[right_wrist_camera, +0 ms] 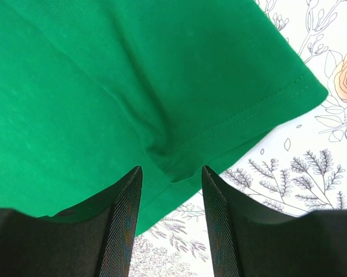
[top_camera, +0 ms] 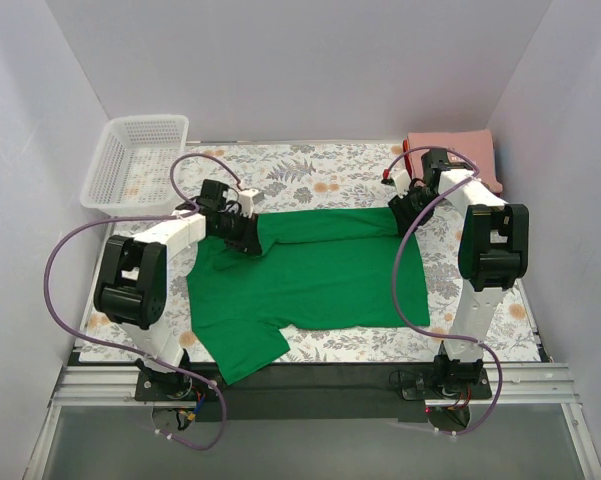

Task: Fold and stack the t-shirts
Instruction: Fold the tshirt

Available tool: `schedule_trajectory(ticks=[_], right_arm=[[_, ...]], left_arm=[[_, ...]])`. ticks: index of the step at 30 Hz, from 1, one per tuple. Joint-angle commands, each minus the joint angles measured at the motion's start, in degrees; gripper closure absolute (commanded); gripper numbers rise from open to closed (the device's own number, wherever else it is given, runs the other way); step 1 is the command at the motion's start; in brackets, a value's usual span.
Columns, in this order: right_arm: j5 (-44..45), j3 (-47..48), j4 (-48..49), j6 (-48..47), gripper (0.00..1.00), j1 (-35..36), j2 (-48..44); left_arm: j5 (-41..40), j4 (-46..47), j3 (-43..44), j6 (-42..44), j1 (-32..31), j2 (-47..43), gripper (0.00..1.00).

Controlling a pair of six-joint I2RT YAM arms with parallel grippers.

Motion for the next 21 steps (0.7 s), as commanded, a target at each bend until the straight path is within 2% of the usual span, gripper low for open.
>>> schedule_trajectory(ticks=[1,3,4,7,11,15,19,21], right_arm=[[0.46,1.48,-1.55,-1.63,0.48,-0.06,-1.45],[0.72,1.92,-1.64,-1.63,0.48,-0.06,-1.1],[0.64,1.92,-1.81,-1.63,0.48,-0.06,-0.93],[0.64,2.01,-1.99,-1.72,0.48,-0.06,-0.75],[0.64,1.83,-2.08,-1.81,0.49,-0.06,-0.84],[-0.24,1.57,-2.34,-2.42,0.57,0.11,-1.1],[1.16,1.57,-2.08,-3.57,0.57,0.82,-1.01],[1.78,2.7,-2.16,-3.57,0.52,1.08,-0.14]], left_arm=[[3.72,-5.89,-1.79,4.81,-2.8,-3.18,0.83],[5.04,-8.43,-2.15,7.27,-3.59,-3.52,0.77],[5.65,-9.32,-2.06,8.06,-3.95,-3.88,0.7],[8.12,-12.31,-0.48,9.91,-3.95,-4.75,0.62],[8.47,-13.55,1.46,9.66,-3.86,-7.3,0.61],[3.12,-7.95,1.81,5.44,-3.86,-7.57,0.61],[-3.37,-3.1,2.77,1.75,-4.04,-5.29,0.6],[-4.09,-2.65,4.52,-0.01,-4.04,-2.14,0.59]])
